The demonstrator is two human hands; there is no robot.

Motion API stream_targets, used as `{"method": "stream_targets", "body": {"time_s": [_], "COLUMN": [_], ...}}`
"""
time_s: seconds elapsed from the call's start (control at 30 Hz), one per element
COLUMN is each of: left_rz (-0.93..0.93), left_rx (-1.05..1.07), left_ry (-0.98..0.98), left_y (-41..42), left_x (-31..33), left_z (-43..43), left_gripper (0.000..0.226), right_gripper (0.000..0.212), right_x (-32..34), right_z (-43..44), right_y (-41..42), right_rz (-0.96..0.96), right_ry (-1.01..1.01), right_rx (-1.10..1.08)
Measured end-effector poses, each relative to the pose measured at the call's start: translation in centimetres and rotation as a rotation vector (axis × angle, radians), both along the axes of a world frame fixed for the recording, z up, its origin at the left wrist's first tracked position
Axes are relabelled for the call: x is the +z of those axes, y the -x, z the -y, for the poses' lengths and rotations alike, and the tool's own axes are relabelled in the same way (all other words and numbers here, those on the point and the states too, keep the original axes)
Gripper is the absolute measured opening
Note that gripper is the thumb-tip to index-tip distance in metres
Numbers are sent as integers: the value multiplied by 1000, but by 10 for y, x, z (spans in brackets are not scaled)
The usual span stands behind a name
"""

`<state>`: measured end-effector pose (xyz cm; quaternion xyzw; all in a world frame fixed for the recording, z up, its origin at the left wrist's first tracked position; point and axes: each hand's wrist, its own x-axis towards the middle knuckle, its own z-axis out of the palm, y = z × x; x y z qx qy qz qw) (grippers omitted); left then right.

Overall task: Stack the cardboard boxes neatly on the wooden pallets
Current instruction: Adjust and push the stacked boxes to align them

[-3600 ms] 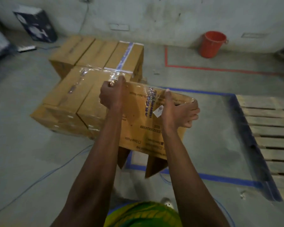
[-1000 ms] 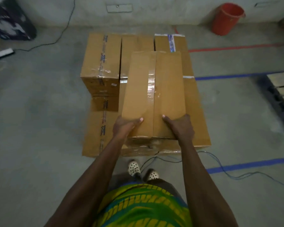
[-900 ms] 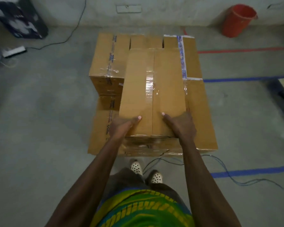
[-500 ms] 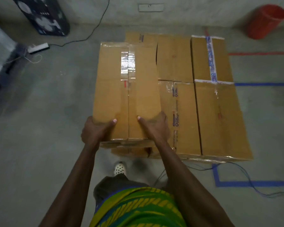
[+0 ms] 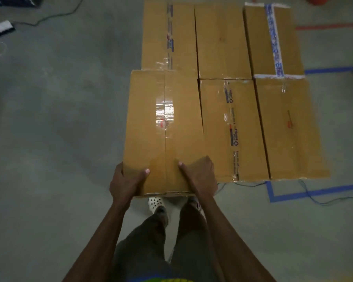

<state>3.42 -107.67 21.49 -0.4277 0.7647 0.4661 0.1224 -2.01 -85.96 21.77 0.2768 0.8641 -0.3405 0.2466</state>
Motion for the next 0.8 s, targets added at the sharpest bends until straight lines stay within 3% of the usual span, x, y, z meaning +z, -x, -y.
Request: {"method": "stream_targets", "body": {"time_s": [0.2, 0.3, 0.37, 0.5, 0.57, 0.67, 0.8], "left_rz": [144, 271, 272, 368, 430, 371, 330], "left_rx": [-142, 55, 201, 314, 440, 593, 641], "left_ry": [-209, -415, -446, -467, -582, -663, -602], "left_y": [12, 1, -6, -22, -29, -31, -22], "left_x": [-76, -102, -109, -118, -119, -123, -129], "left_z": [-5, -9, -10, -12, -15, -23, -24], "left_gripper": [74, 60, 56, 42, 43, 48, 48], "right_gripper": [102, 88, 83, 76, 77, 84, 81], "right_x": [-66, -84, -88, -89, -98, -107, -110], "right_z": [-30, -29, -25, -19, -19, -20, -22], "right_y": [-4, -24, -38, -61, -69, -71, -65], "right_rz": [90, 121, 147, 291, 370, 375, 331], "right_ry": [-1, 50, 10, -128, -38, 148, 154], "right_rx": [13, 64, 59, -205, -379, -573, -534]}}
